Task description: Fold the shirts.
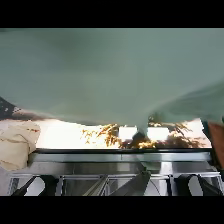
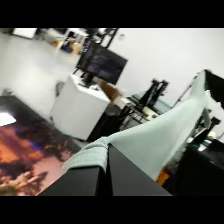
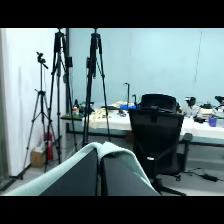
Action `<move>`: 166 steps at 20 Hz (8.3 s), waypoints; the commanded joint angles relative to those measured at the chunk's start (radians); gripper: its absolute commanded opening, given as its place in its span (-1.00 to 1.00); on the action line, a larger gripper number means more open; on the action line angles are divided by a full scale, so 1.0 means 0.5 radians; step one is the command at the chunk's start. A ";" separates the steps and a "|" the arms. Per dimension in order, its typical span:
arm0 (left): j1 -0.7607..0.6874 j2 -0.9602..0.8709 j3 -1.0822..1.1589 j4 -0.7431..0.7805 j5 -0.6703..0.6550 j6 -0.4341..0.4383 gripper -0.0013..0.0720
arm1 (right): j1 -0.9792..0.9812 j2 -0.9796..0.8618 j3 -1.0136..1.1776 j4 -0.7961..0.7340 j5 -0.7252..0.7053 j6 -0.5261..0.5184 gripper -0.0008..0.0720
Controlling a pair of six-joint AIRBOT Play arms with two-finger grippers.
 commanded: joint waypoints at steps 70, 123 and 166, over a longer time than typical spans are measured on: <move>-0.735 -1.615 -0.912 2.480 0.280 0.098 -0.92 | -0.027 -0.698 -2.470 -0.436 0.280 0.197 -0.09; -0.752 -1.733 0.158 1.294 0.472 0.314 -0.92 | 0.727 -1.688 -0.679 -0.060 -0.185 -0.259 -0.93; -0.520 -1.351 -0.907 2.549 0.217 -0.285 -0.19 | 0.363 -1.089 -2.573 -0.454 0.371 0.336 0.59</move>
